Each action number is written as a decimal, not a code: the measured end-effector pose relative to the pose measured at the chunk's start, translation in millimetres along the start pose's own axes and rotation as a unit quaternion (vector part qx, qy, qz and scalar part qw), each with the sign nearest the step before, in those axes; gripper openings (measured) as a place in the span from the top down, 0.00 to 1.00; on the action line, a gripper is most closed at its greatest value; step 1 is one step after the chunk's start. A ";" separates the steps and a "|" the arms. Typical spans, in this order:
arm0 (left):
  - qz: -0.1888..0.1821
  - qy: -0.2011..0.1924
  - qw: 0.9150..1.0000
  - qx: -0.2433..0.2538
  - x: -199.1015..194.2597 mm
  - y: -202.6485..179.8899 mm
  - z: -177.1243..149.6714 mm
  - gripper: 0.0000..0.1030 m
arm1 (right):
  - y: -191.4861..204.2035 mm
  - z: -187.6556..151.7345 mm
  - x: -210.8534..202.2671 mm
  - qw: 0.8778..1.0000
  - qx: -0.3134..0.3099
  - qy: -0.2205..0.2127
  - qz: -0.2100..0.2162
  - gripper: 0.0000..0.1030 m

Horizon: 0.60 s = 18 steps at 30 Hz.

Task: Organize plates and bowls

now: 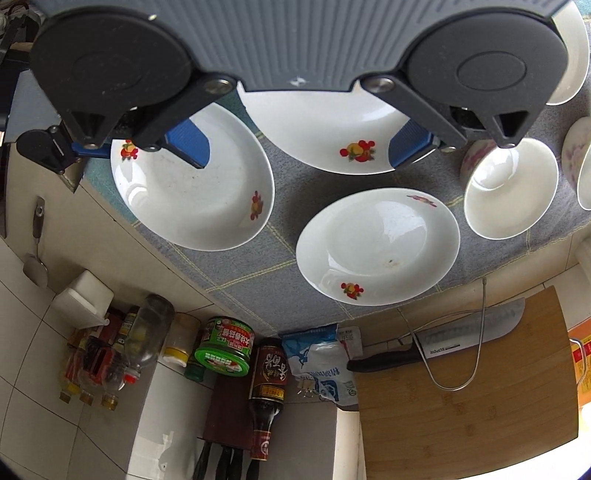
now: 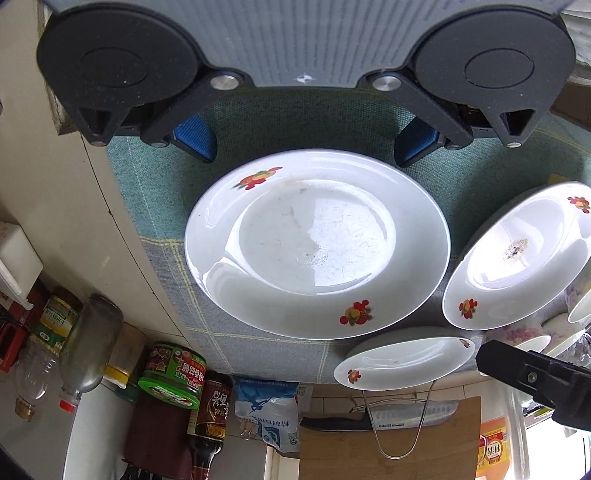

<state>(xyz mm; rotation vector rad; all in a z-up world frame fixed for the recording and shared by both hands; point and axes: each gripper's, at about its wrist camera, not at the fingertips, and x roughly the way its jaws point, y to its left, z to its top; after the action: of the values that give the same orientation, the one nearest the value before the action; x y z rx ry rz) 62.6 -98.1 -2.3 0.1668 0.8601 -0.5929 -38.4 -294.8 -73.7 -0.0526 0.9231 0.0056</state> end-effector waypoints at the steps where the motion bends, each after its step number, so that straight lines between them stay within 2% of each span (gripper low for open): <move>1: 0.000 0.002 1.000 0.000 2.6 -1.9 1.7 0.01 | -3.8 0.4 3.5 1.000 0.000 0.001 0.009 0.00; 10: -0.009 0.012 0.999 0.031 24.2 -22.1 19.2 0.01 | -16.6 -0.2 9.8 0.998 -0.021 -0.034 0.046 0.00; 18: -0.027 0.016 0.996 0.078 47.8 -40.4 35.0 0.01 | -18.5 -14.2 6.3 0.996 -0.022 -0.078 0.049 0.00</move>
<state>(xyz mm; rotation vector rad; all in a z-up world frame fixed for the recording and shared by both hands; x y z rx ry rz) 87.5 -164.7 -11.7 0.2964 0.8518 -0.7094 -45.4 -314.1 -86.5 -0.0463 0.7694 0.1191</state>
